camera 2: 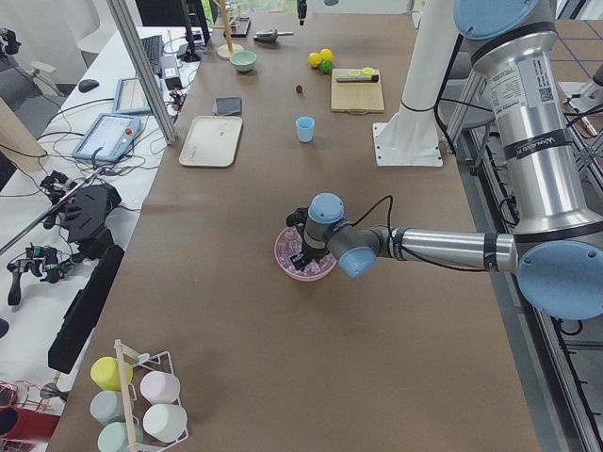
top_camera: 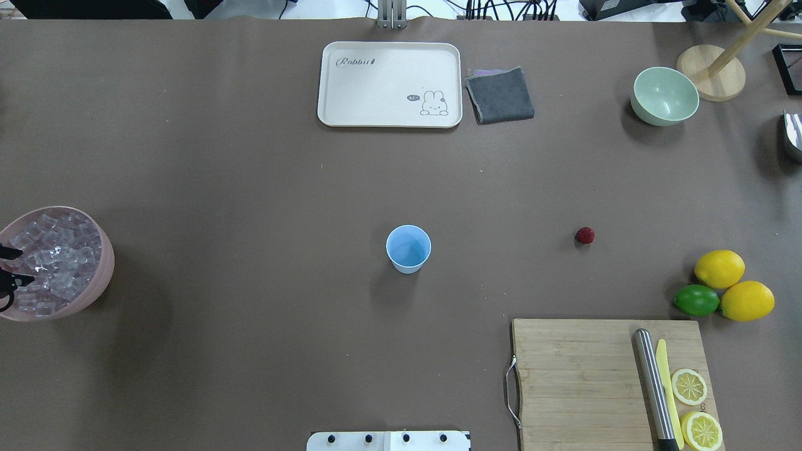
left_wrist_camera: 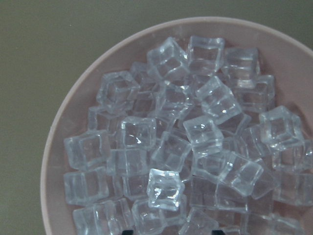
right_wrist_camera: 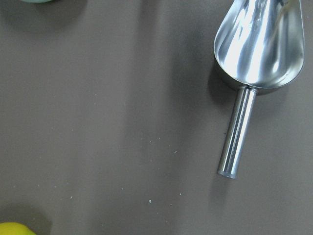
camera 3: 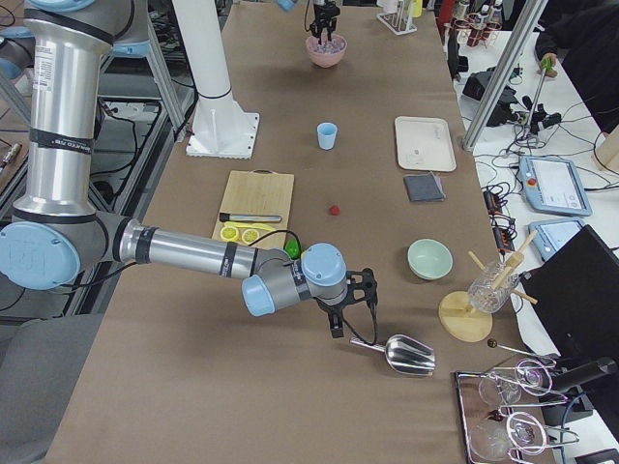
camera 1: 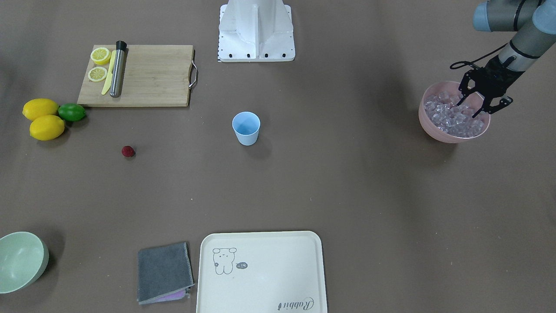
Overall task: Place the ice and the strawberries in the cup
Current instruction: 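Lower the left gripper into the pink bowl and grasp an ice cube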
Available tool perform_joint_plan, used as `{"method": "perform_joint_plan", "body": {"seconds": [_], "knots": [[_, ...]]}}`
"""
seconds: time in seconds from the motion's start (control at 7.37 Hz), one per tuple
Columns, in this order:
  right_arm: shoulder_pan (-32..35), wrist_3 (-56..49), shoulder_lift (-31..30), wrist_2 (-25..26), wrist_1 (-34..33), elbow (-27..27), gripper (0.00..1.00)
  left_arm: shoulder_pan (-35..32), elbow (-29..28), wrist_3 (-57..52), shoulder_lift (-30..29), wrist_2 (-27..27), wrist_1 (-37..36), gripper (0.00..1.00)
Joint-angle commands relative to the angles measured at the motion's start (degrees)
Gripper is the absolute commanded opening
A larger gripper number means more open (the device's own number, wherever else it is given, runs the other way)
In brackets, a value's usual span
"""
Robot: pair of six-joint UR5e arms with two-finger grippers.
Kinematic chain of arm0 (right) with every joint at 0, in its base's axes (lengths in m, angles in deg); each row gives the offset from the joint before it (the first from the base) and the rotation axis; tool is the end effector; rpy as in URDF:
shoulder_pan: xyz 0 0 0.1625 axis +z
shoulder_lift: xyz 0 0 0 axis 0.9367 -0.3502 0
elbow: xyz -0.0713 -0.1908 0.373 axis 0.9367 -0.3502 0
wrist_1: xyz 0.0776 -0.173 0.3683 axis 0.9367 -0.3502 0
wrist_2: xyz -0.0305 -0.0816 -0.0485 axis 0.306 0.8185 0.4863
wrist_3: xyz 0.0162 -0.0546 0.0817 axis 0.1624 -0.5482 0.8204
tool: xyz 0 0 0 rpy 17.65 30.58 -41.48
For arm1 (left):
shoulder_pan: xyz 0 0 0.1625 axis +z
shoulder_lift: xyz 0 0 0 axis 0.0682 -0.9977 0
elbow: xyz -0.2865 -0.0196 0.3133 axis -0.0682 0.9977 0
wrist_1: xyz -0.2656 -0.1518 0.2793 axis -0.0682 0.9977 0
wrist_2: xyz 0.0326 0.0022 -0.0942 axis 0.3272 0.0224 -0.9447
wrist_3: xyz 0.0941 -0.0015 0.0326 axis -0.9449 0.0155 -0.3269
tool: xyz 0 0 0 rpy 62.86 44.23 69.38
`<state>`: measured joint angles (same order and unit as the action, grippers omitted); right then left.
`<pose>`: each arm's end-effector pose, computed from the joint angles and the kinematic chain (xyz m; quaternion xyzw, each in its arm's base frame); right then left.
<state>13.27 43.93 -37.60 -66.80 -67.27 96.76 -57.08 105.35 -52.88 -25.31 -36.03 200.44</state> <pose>0.0054 -0.4409 0.6834 0.0969 -0.4127 -0.0280 0.9053 0.1725 -0.3661 0.5919 0.2583 0.3407 0.4024 0.8095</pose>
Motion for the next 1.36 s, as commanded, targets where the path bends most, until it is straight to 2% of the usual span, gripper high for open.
{"method": "perform_joint_plan", "body": {"seconds": [0.0,0.95,1.09,1.22], "knots": [[-0.1,0.0,0.0,-0.1,-0.1,0.0,1.00,0.0,0.0,-0.1,0.1,0.0,0.0,0.52],[0.0,0.2,-0.2,-1.3,0.0,0.1,1.00,1.4,-0.2,0.5,0.7,-0.1,-0.1,0.56],[0.0,0.2,-0.2,-1.4,0.0,0.1,1.00,1.4,-0.3,0.5,0.7,-0.1,-0.1,0.51],[0.0,0.3,-0.3,-2.3,0.0,0.1,1.00,1.5,-0.3,0.5,0.7,-0.1,-0.1,0.21]]}}
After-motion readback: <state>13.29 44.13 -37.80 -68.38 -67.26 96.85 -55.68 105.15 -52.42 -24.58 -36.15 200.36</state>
